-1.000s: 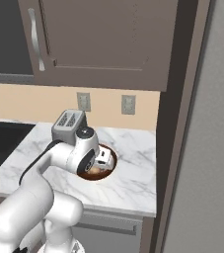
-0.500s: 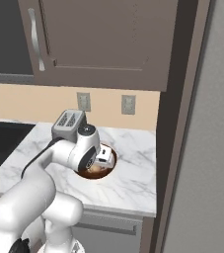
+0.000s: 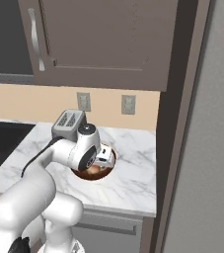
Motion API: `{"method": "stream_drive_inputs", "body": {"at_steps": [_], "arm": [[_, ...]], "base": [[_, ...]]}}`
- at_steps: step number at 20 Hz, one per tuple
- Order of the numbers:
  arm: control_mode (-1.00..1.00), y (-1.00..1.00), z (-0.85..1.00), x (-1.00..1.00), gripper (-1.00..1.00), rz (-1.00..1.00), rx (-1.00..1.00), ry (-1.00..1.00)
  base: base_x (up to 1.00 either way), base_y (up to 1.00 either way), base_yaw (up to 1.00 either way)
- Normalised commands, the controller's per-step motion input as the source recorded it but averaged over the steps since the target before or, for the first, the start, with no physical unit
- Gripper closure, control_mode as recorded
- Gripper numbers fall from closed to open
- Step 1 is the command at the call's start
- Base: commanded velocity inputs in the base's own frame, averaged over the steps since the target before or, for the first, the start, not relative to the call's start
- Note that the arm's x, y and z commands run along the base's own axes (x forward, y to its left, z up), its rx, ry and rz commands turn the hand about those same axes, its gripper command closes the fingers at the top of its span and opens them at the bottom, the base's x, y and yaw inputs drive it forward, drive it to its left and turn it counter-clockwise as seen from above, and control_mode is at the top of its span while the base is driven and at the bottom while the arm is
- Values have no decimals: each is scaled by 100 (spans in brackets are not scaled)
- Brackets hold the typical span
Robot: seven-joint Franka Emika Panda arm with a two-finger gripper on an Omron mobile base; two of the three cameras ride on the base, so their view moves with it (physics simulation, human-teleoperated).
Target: Take the steak, potato, and peach from the freezer and place them in the bowl on the counter.
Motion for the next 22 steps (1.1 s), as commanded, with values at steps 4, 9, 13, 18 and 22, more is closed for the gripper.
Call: {"method": "stream_drive_inputs", "body": {"at_steps": [4,9,13,18,22], "arm": [[-100,0,6,0,-100,0,0,-5],[-100,0,38,-18,-100,-2,-1,-9],[-100,0,36,-17,-100,0,0,-10],[-100,3,11,-18,-100,0,-1,-7],[-100,21,15,-25,-100,0,-3,-6]], "base": [[0,0,0],[0,0,0],[0,0,0],[0,0,0],[0,0,0]]}}
